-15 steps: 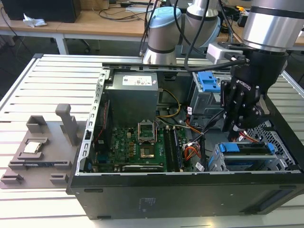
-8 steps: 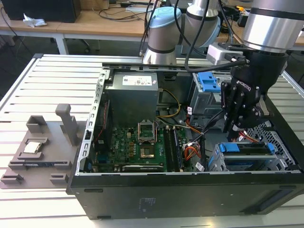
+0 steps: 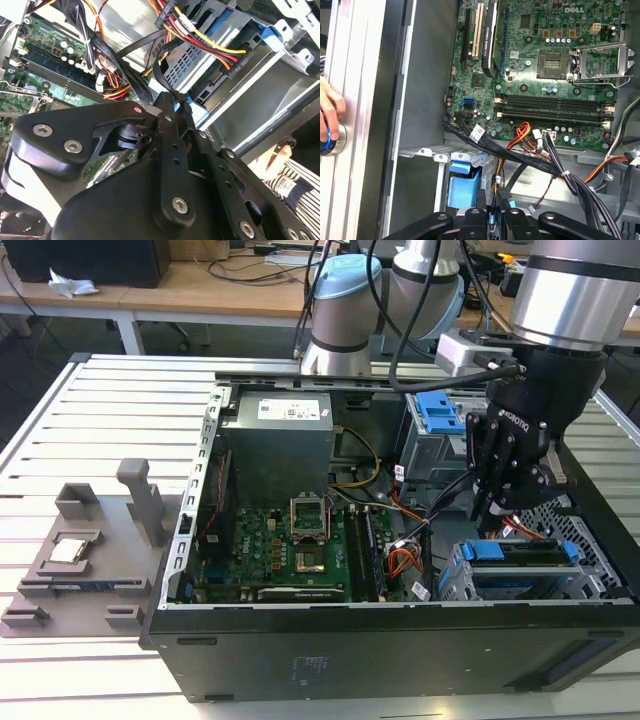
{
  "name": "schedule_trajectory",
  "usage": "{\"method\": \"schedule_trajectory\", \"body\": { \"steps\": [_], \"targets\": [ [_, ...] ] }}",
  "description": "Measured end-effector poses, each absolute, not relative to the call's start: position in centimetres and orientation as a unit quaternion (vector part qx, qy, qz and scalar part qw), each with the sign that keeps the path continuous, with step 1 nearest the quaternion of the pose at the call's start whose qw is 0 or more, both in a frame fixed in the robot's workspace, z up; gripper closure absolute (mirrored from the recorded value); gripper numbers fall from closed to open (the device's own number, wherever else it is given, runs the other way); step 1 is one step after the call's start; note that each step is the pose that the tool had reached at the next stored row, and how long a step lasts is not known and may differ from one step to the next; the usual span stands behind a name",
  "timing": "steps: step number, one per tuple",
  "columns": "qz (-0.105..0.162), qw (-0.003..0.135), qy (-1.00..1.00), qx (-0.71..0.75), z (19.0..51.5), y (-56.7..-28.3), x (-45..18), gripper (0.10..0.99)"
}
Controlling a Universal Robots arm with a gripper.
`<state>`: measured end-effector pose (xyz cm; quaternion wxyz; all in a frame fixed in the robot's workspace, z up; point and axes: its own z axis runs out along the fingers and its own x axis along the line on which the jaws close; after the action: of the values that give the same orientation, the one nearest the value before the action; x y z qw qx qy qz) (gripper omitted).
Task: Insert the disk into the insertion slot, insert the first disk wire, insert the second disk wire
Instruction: 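Insert the second disk wire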
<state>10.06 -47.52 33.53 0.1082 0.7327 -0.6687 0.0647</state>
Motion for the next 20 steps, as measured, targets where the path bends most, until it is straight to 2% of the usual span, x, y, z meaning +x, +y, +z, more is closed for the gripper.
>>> {"method": "schedule_trajectory", "body": {
  "steps": [6,10,14,17,20],
  "targets": [
    [0.064,0.109,-0.669,0.733,33.9,-48.6,10.6,0.886],
    [0.061,0.112,-0.668,0.733,33.8,-50.4,11.3,0.886],
    [0.060,0.113,-0.669,0.733,33.8,-50.6,11.5,0.886],
    [0.060,0.113,-0.668,0.733,33.8,-50.6,11.5,0.969],
    [0.061,0.114,-0.668,0.733,33.8,-50.6,11.5,0.969]
  ]
}}
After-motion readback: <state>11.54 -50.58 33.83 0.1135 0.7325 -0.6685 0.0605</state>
